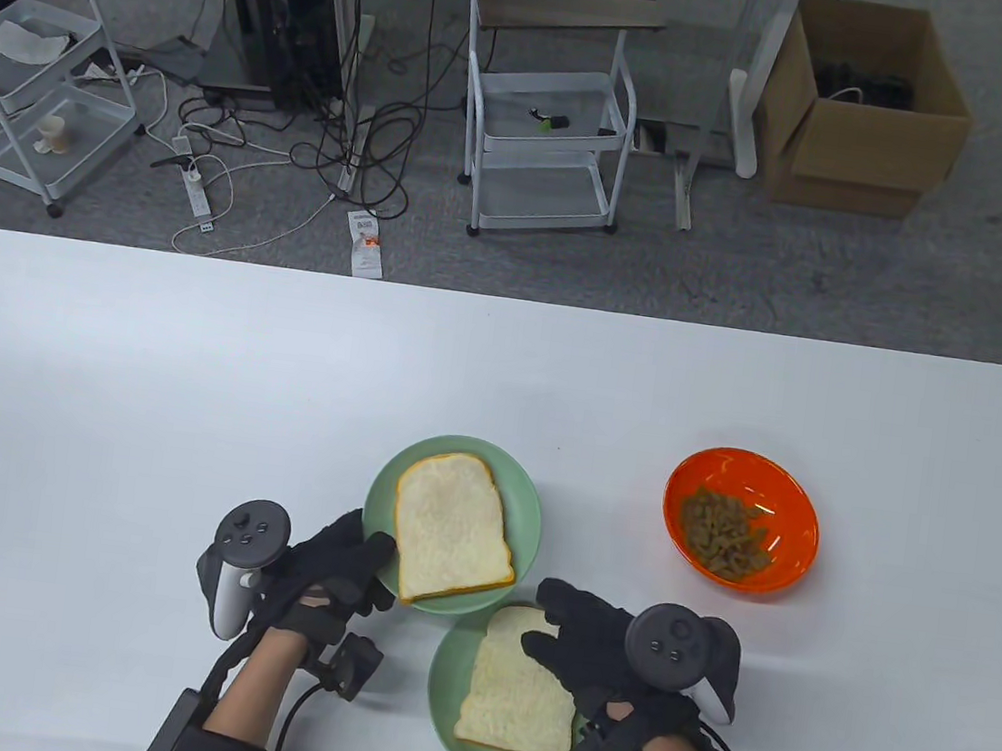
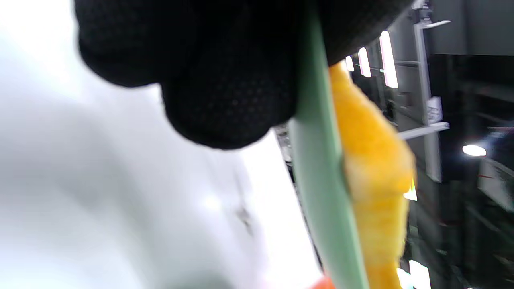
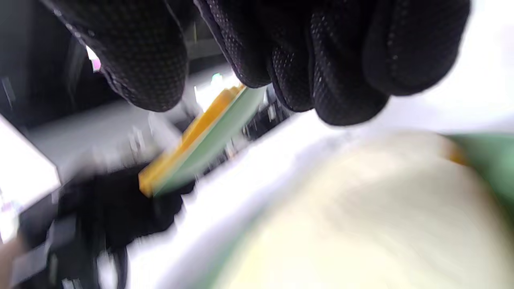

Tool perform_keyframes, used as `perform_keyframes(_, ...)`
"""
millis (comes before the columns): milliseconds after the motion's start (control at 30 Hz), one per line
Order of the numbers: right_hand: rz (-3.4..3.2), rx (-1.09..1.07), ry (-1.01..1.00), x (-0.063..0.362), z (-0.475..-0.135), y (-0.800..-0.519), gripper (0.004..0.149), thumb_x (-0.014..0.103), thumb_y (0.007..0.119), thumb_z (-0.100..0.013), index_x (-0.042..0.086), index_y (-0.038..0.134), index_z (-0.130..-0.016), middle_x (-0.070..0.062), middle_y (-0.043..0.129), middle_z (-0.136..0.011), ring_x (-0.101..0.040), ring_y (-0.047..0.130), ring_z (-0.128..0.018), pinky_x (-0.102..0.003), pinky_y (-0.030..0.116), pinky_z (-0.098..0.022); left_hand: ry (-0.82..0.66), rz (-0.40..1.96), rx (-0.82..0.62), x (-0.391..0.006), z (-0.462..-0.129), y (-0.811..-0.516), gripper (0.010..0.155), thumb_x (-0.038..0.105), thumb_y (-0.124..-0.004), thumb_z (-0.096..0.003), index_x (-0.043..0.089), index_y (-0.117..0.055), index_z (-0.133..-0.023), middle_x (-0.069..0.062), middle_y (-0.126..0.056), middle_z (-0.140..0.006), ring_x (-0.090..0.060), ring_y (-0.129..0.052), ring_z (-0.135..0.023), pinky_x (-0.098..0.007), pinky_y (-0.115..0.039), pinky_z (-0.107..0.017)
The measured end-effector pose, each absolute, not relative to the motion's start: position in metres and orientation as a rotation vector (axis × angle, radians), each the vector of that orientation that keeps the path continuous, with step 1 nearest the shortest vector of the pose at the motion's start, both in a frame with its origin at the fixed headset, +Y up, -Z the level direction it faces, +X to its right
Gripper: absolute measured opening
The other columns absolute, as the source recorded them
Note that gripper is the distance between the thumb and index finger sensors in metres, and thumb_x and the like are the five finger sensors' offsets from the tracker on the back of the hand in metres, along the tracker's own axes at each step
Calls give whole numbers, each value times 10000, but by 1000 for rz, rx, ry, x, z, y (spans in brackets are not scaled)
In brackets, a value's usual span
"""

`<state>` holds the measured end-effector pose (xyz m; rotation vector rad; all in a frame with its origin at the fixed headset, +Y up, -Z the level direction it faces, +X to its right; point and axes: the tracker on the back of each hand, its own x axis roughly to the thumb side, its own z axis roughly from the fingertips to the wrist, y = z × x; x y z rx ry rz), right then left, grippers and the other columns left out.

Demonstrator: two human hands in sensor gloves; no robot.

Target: Sprinkle raisins onto toast

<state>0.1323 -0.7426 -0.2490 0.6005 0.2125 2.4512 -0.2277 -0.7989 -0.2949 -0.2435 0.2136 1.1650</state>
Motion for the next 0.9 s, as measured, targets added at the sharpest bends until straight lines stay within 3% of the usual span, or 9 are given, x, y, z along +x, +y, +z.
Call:
perform_keyframes(133,2647,741,429,110,-242,-755,696,451,973,-425,28,812,-954,-290,778,-969,-562,790,-753,-653,676,-540,337,1083,-265,-251,-300,-812,560,479,-785,-514,186,-755,-989,29,-1062,-582,-138,-1110,-327,-271,-966,-269)
perform_keyframes(367,2772,741,480,103,-241,-762,766,418,973,-430,22,711,-1031,-288,602,-1086,-571,626,-892,-684,594,-591,418,1041,-283,-266,-305,-821,562,494,-798,-515,182,-785,-982,29,-1064,-575,-122,-1106,-314,-255,-962,-256)
perform_keyframes(500,2782,700,481,110,-249,-769,815,437,939,-456,16,619,-1076,-292,489,-1125,-572,506,-949,-686,545,-615,450,883,-222,-261,-305,-817,588,507,-825,-499,184,-781,-988,55,-1066,-584,-97,-1106,-312,-235,-962,-244)
perform_keyframes(733,2762,687,410,110,-254,-779,803,430,893,-482,21,564,-1089,-290,427,-1133,-566,440,-963,-651,540,-631,363,816,-176,-242,-307,-808,713,451,-849,-492,193,-563,-1092,-26,-975,-832,-116,-1081,-488,-265,-945,-379)
perform_keyframes(833,2770,679,408,108,-254,-781,796,438,857,-498,26,533,-1098,-288,393,-1137,-564,414,-967,-639,531,-639,312,818,-172,-236,-307,-805,732,471,-845,-493,244,-527,-1112,-42,-859,-986,-142,-1054,-601,-301,-918,-481)
perform_keyframes(900,2761,683,378,109,-255,-779,786,448,854,-497,37,552,-1095,-294,410,-1134,-566,431,-964,-637,544,-636,292,835,-157,-234,-305,-803,733,514,-835,-489,249,-545,-1107,-61,-836,-1005,-179,-1044,-631,-332,-905,-507)
